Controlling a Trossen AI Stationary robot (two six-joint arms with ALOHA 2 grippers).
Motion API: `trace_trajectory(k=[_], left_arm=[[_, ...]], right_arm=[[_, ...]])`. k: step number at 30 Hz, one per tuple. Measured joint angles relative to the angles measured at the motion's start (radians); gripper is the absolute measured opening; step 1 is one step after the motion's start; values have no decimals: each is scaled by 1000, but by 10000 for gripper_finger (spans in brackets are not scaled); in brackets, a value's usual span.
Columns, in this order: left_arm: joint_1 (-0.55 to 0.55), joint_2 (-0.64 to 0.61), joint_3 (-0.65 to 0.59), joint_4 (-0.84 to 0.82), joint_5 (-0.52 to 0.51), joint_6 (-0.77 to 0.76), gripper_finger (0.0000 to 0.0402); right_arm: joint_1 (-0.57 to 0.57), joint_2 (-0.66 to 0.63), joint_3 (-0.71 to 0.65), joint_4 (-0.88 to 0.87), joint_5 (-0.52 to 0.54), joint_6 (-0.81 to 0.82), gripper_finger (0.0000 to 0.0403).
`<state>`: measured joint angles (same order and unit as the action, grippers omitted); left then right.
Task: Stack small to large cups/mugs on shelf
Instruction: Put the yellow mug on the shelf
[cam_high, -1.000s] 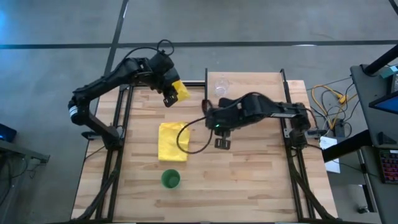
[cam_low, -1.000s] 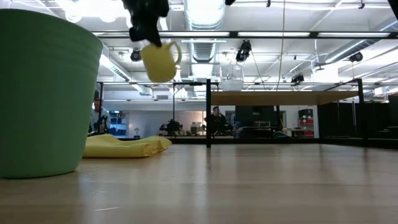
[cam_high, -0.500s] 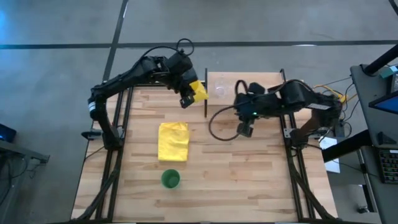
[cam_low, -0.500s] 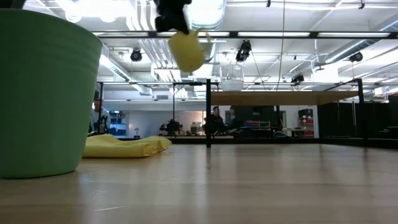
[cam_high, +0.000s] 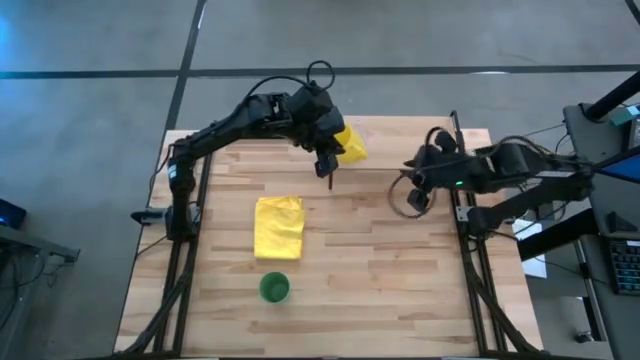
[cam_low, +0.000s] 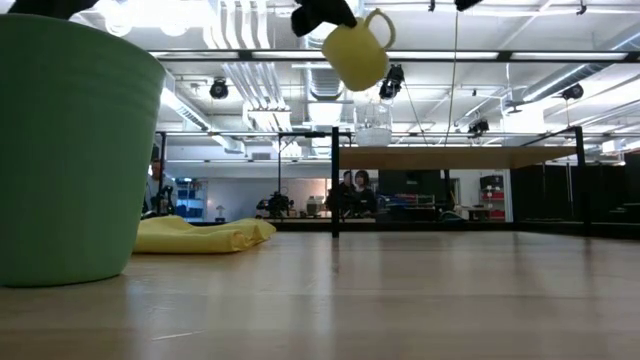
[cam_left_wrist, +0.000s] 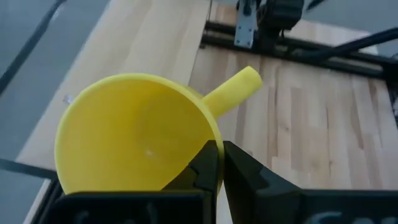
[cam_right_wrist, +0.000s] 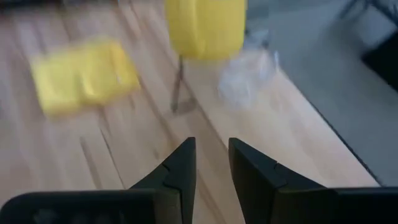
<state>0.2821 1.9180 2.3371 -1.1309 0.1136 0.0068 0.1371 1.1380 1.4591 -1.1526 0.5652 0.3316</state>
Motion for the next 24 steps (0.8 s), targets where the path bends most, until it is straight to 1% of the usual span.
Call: trace_trajectory(k=[3,5,8,10,16,19,22,24], left_arm=[[-7,6,-2,3,-3,-1,0],[-12,6,-2,6,-3,-1,0],[-16,6,-2,39,-3,-1,0],[-17,6,0,34,-3,-1,0],[-16,4,0,40,-4,-2,0],[-16,4,-4,43,0,-2,0],[-16,4,-4,43,1,-3,0],[-16,4,-3,43,1,-3,0]], right_arm=[[0,-108,-143,258,1,-49,89],[0,-161,-221,384,-24,-68,89],[-11,-215,-306,494,-57,-34,93],[-23,-229,-345,519,-68,-3,101],[-72,-197,-402,616,-74,-10,143],[-79,-163,-406,708,-74,-99,160],[-79,-132,-406,788,-73,-211,165],[-83,-107,-396,787,-67,-260,165]])
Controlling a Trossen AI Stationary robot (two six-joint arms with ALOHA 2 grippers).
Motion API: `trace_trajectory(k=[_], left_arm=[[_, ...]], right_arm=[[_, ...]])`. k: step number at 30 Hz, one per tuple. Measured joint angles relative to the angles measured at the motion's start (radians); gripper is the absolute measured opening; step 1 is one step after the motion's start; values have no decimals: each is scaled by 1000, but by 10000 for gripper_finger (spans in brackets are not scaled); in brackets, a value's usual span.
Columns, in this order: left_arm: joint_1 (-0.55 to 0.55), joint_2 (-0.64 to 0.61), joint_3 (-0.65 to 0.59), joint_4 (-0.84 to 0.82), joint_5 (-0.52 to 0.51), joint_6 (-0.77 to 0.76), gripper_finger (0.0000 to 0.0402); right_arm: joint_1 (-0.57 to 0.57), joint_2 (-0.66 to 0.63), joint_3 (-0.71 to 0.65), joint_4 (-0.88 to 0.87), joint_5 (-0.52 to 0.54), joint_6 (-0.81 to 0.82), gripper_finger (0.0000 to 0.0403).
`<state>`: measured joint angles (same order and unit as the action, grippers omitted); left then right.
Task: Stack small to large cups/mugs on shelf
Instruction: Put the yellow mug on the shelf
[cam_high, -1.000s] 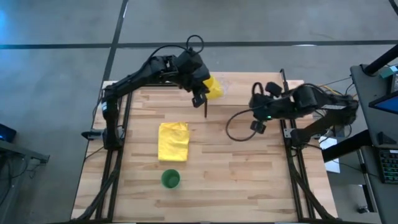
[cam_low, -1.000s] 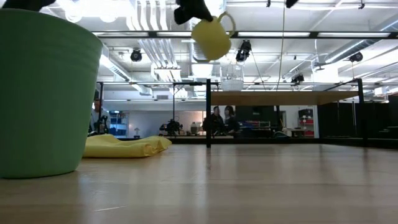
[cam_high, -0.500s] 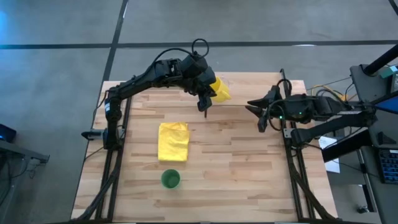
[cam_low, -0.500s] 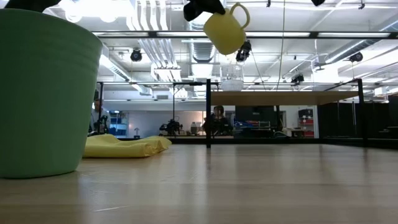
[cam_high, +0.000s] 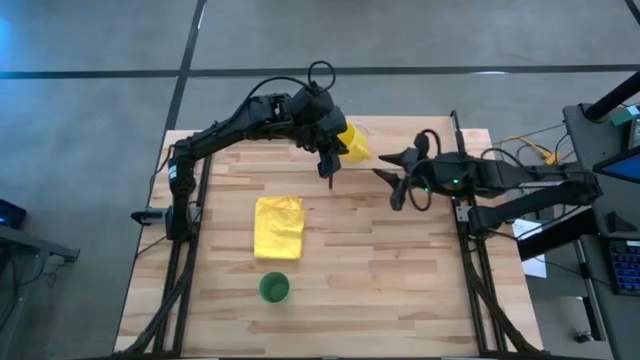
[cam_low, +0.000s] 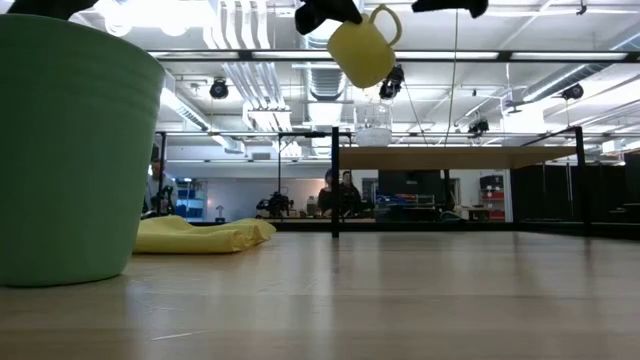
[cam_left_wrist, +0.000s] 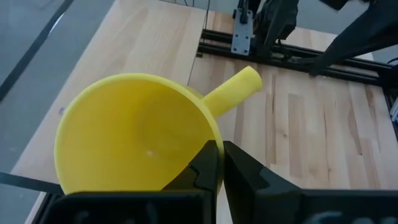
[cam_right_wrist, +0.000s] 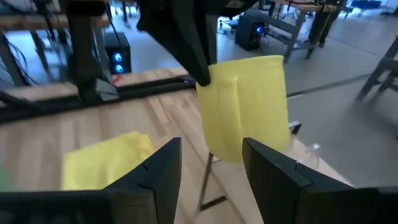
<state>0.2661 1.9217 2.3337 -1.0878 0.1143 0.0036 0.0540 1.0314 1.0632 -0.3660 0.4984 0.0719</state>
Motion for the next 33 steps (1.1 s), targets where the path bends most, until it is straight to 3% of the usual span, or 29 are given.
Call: trace_trajectory(k=[7,15,33], left_arm=[[0,-2,-1,-5,1,0,0],[2,-5,-1,-9,-12,-2,0],[0,-3,-2,-20,3,2,0]], right_arm=[[-31,87,29,-7,11,-38,160],[-35,148,78,-9,109,-121,159],[-35,124,78,-7,131,-135,159]])
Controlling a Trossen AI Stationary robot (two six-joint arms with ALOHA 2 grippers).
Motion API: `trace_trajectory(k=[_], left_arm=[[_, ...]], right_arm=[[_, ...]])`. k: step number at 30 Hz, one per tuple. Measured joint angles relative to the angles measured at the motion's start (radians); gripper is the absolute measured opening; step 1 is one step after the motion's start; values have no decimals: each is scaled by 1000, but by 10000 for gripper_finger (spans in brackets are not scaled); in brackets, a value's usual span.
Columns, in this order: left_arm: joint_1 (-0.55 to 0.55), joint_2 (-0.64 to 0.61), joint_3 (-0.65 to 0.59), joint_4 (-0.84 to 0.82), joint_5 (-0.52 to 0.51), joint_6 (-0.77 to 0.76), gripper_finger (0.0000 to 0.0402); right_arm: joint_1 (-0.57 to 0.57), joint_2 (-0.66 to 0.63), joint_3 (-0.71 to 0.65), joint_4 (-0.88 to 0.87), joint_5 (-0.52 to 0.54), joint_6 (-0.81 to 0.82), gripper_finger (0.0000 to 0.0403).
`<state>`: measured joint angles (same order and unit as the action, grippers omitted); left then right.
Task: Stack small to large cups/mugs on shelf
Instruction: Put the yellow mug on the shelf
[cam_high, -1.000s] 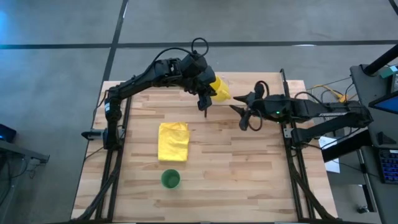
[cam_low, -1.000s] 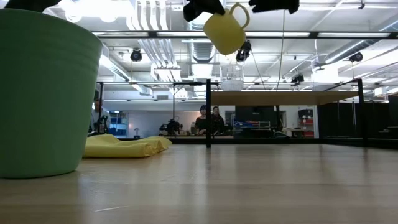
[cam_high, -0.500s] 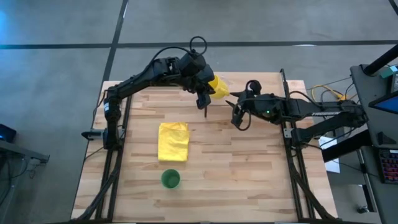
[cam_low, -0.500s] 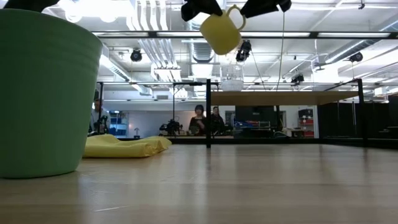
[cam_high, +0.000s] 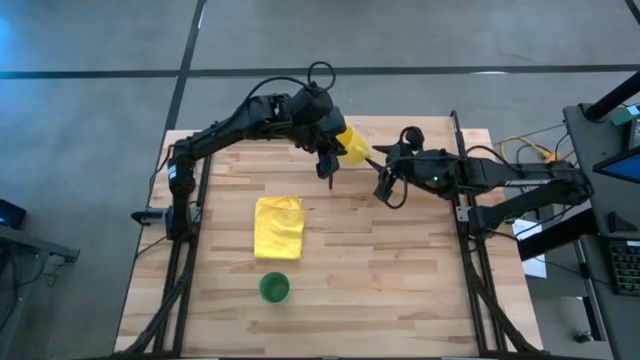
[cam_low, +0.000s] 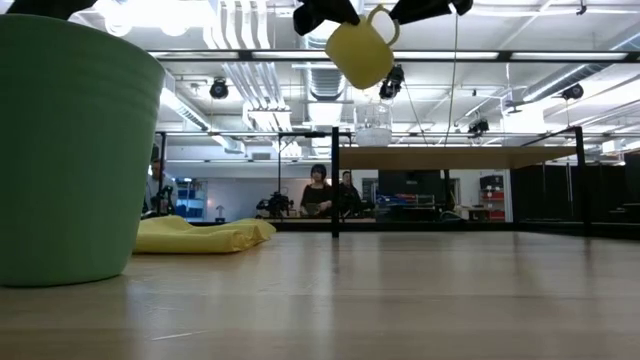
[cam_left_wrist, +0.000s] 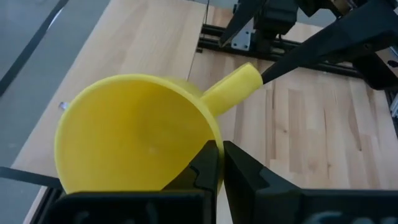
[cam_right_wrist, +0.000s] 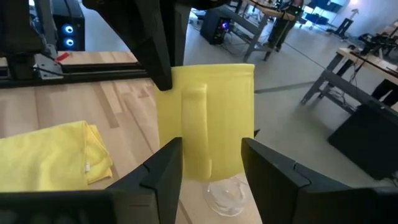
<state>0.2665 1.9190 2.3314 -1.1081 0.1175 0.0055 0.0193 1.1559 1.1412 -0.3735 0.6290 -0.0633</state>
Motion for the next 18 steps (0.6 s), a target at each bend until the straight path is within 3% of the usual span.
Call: trace_trajectory(k=[7,18], left_arm=[[0,0,0,0,-2,0,0],[0,1,0,6,-4,0,0]], right_arm=[[0,18,-1,-1,1,2,138],[0,34,-1,32,1,-8,71]])
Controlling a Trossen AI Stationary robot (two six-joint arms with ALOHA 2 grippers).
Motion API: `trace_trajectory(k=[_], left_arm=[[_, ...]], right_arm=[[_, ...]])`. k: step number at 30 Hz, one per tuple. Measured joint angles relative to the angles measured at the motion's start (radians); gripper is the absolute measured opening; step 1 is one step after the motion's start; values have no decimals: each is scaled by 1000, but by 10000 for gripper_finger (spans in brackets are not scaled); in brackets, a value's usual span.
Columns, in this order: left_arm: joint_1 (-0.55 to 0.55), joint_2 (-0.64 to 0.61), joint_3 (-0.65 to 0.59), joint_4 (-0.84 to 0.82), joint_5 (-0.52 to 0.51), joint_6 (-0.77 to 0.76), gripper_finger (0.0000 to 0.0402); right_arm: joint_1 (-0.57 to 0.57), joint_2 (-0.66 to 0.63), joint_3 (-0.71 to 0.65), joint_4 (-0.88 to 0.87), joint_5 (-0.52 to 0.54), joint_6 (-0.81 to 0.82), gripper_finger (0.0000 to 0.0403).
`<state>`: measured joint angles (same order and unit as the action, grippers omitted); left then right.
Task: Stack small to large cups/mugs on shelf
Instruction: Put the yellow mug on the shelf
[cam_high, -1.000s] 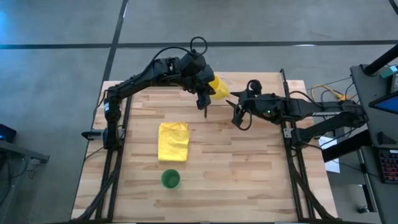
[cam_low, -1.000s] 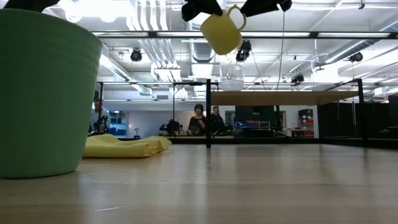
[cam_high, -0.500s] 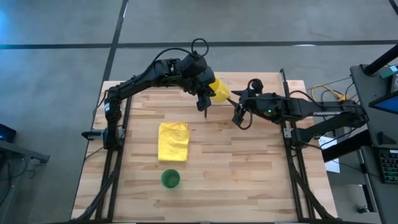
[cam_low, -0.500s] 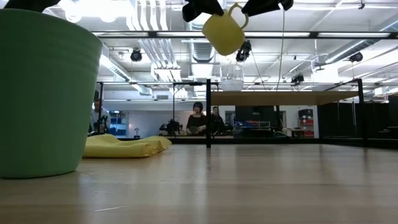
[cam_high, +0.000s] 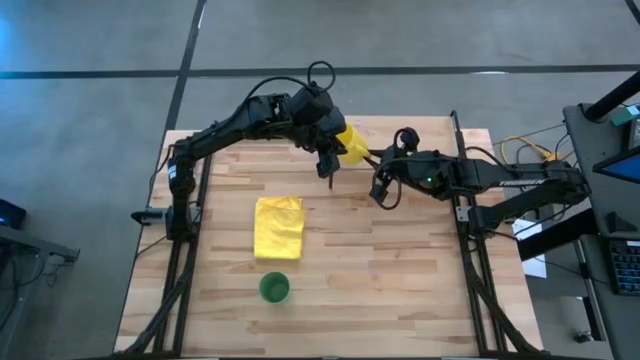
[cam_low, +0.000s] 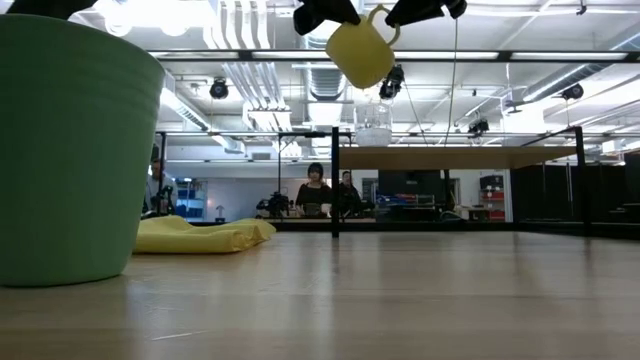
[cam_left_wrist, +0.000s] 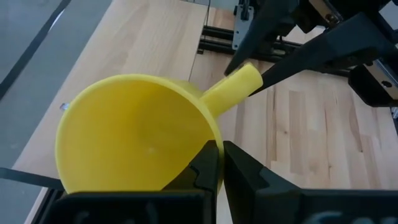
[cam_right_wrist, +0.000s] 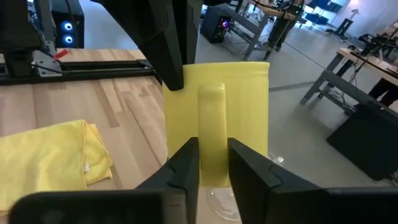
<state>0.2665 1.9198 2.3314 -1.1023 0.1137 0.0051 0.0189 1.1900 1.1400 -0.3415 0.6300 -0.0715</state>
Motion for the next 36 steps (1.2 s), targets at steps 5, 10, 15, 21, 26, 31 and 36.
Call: trace_trajectory(k=[5,10,15,21,26,31,36], left_arm=[[0,0,0,-1,-1,-1,0],[0,0,0,4,-3,16,0],[0,0,0,16,-5,55,20],[0,0,0,61,-5,57,84],[0,-2,0,85,-28,53,116],[-2,-29,5,95,-44,53,117],[0,-43,2,100,-49,52,118]], right_arm=[[0,-1,-1,2,-1,-3,39],[0,-2,-1,2,0,11,39],[0,-2,-1,3,1,21,39],[0,-3,-1,3,46,40,39],[1,-10,-1,-87,179,138,39],[-2,-32,-3,-286,340,341,39],[0,-81,-59,-319,351,465,39]])
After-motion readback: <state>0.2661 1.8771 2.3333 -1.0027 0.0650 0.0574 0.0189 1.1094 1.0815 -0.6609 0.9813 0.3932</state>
